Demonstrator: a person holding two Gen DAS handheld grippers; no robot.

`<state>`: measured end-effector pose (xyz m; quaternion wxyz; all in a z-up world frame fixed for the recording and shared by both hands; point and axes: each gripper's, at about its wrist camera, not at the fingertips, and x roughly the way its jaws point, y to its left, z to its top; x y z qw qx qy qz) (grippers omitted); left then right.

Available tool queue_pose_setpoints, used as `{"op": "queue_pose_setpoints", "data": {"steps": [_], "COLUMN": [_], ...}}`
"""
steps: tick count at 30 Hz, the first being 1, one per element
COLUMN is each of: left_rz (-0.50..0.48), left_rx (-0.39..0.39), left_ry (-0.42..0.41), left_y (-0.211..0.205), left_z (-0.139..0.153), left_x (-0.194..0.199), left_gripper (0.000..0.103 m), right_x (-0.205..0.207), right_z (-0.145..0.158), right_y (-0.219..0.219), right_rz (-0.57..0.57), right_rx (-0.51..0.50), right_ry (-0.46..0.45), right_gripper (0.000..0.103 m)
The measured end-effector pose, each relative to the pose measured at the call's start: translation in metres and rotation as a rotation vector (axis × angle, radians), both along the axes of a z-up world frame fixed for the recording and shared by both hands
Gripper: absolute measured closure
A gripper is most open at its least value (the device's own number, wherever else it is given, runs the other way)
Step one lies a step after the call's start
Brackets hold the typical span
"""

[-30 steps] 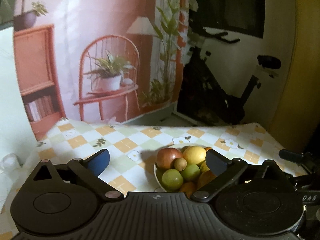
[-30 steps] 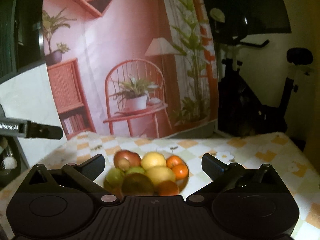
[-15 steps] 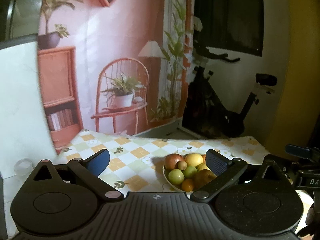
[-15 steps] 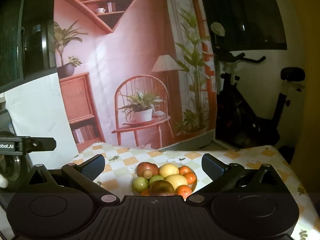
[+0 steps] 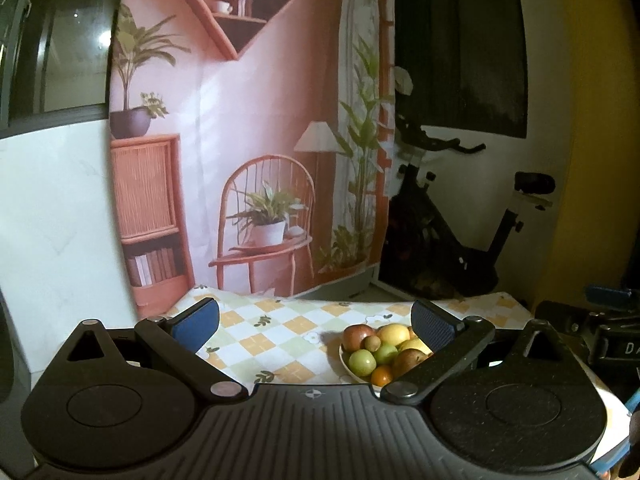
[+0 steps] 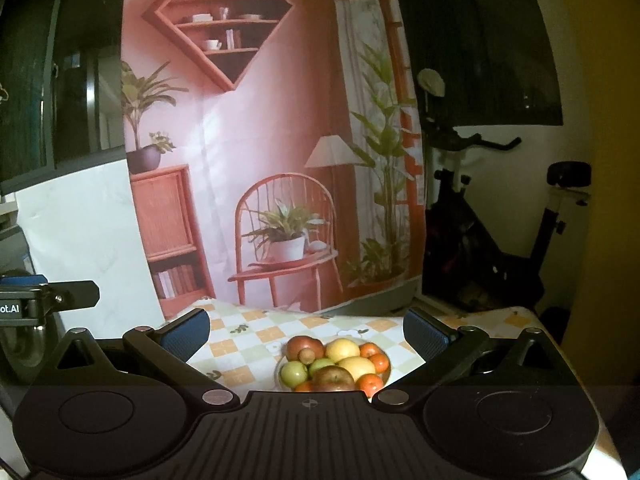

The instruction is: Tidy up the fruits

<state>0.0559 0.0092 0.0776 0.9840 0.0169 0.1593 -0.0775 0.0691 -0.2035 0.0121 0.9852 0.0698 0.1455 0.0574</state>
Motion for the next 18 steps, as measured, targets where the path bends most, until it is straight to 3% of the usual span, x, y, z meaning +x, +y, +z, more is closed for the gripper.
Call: {"op": "queue_pose_setpoints", "data": {"steps": [18], "left_rz": [0.007], "left_rx": [0.032], "left_ry": [-0.034], "left_y": [-0.008], "left_z": [0.006], "left_x": [-0.024], "left_gripper": [0.000], "right_x": [-0.016], "right_z": [0.010], "right_y": [0.000], "right_rz": [-0.019], "right_rx": [-0.008], "right_ry": [0.005], "right_gripper": [0.000]}}
